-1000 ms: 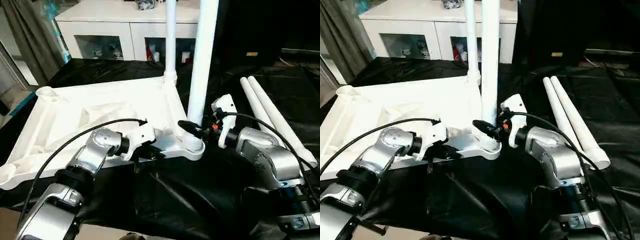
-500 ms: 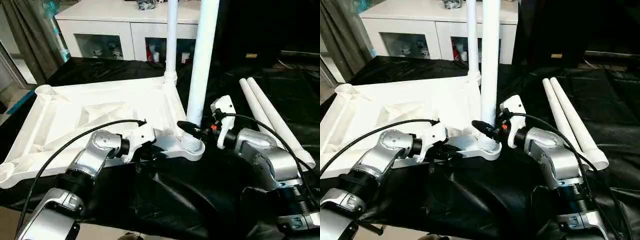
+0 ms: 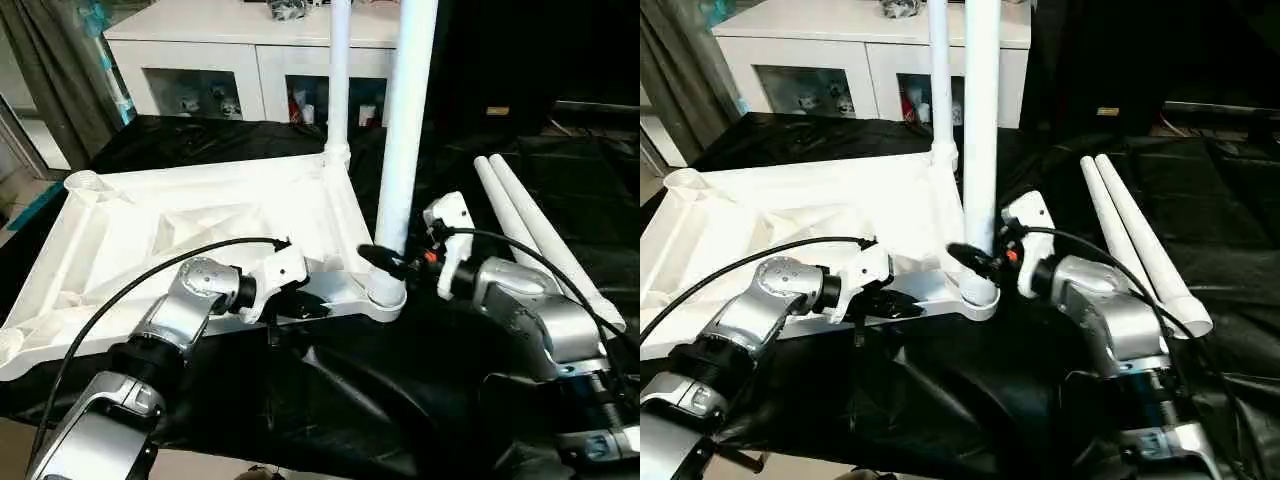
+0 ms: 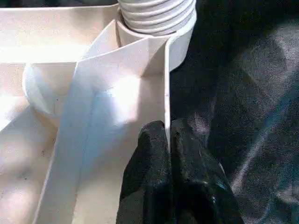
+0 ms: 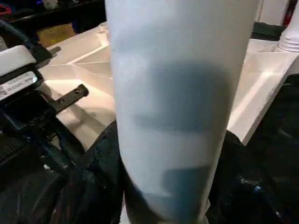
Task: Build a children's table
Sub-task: Rotate table base
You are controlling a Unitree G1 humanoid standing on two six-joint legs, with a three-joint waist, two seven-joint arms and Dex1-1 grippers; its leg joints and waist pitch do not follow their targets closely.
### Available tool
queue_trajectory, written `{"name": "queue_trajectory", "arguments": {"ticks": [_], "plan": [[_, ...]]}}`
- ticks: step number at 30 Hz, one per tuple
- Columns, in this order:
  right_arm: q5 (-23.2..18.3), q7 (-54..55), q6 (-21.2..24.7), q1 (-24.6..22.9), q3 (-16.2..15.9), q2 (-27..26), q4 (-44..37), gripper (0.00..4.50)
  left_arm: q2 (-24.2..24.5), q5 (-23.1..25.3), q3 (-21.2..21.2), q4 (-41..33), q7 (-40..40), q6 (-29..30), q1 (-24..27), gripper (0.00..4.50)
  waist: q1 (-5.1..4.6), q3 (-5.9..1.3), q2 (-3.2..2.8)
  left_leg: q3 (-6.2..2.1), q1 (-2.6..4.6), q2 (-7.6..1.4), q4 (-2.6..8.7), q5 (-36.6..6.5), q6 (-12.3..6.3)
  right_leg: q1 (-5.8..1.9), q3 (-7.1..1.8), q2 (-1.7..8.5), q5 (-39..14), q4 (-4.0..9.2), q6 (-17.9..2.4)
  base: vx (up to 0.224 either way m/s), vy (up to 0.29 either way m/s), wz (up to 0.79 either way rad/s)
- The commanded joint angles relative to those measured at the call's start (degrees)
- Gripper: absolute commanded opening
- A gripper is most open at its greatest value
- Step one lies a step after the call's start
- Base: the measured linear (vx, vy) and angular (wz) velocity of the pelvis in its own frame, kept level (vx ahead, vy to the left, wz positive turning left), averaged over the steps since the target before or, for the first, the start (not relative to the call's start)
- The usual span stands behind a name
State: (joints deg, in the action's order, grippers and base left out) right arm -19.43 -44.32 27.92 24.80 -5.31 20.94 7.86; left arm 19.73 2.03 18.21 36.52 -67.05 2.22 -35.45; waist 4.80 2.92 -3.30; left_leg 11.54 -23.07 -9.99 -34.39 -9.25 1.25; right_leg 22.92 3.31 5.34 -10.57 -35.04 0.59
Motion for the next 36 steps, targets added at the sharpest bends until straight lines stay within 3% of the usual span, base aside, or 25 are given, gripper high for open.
{"name": "queue_trajectory", "arguments": {"ticks": [1, 10, 17, 20, 23, 25, 29, 36], "plan": [[0.7, -0.6, 1.2, -0.5, -0.9, 0.8, -0.7, 1.88, 1.1, 2.0, 1.1, 1.4, 0.3, -0.3, -0.1, 0.0, -0.02, -4.19, 0.74, -1.57, 1.92, -3.12, 4.18, -13.6, -0.79, -2.12, -2.33, 3.39, -10.3, 3.99, -13.3, 0.0, 0.0, 0.0], [0.1, 1.8, -0.8, 0.7, 1.4, -2.0, 3.6, 1.88, 0.8, 1.4, 1.2, 0.6, -0.4, -0.3, -0.8, 0.0, -0.12, -4.19, 0.66, -1.67, 1.9, -3.1, 4.24, -14.6, -0.11, -2.07, -2.29, 3.51, -11.8, 4.09, -13.3, 0.0, 0.0, 0.0], [-4.9, 2.5, -0.3, -1.3, 6.8, -4.1, 5.5, 1.88, 0.9, 1.2, 0.6, 0.5, -0.1, -0.4, -1.3, 0.0, -0.11, -4.19, 0.06, -1.72, 2.04, -3.11, 4.36, -16.3, 0.42, -2.09, -2.22, 3.44, -10.8, 4.08, -13.9, 0.0, 0.0, 0.0], [-5.4, 2.9, -1.3, -3.0, 8.1, -4.8, 6.5, 1.88, 0.9, 1.1, 0.4, 0.7, 0.4, -0.6, -1.4, 0.0, 0.0, -4.21, -0.44, -1.82, 2.01, -3.12, 4.46, -16.7, 0.71, -2.12, -2.16, 3.45, -10.2, 4.06, -14.0, 0.0, 0.0, 0.0], [-5.7, 3.1, -2.5, -4.7, 8.9, -5.6, 6.9, 1.87, 0.9, 1.1, 0.3, 0.7, 0.6, -0.6, -1.4, 0.0, -0.05, -4.24, -0.33, -1.8, 2.08, -3.1, 4.51, -17.5, 1.04, -2.13, -2.12, 3.4, -9.7, 4.06, -14.2, 0.0, 0.0, 0.0], [-6.1, 3.1, -3.5, -6.2, 9.4, -6.2, 7.1, 1.87, 0.9, 1.2, 0.1, 0.9, 1.0, -0.6, -1.5, 0.0, 0.08, -4.18, -0.83, -1.84, 2.14, -3.13, 4.59, -18.6, 1.23, -2.07, -2.13, 3.51, -10.3, 4.18, -14.1, 0.0, 0.0, 0.0], [-5.2, 3.6, -6.0, -8.5, 9.3, -7.1, 7.3, 1.87, 0.7, 1.2, -0.1, 1.1, 1.6, -0.5, -2.0, 0.0, 0.09, -4.11, -0.73, -1.95, 2.01, -3.11, 4.71, -19.2, 1.31, -2.15, -2.05, 3.53, -10.8, 4.24, -14.0, 0.0, 0.0, 0.0], [0.1, 5.8, -10.4, -11.9, 5.3, -6.5, 2.0, 1.87, 0.8, 1.2, -0.5, 1.6, 2.5, -0.9, -2.6, 0.0, -0.04, -3.85, -0.96, -2.19, 2.15, -3.11, 5.11, -22.1, 2.15, -1.89, -2.1, 3.59, -16.4, 4.88, -12.0, 0.0, 0.0, 0.0]]}}
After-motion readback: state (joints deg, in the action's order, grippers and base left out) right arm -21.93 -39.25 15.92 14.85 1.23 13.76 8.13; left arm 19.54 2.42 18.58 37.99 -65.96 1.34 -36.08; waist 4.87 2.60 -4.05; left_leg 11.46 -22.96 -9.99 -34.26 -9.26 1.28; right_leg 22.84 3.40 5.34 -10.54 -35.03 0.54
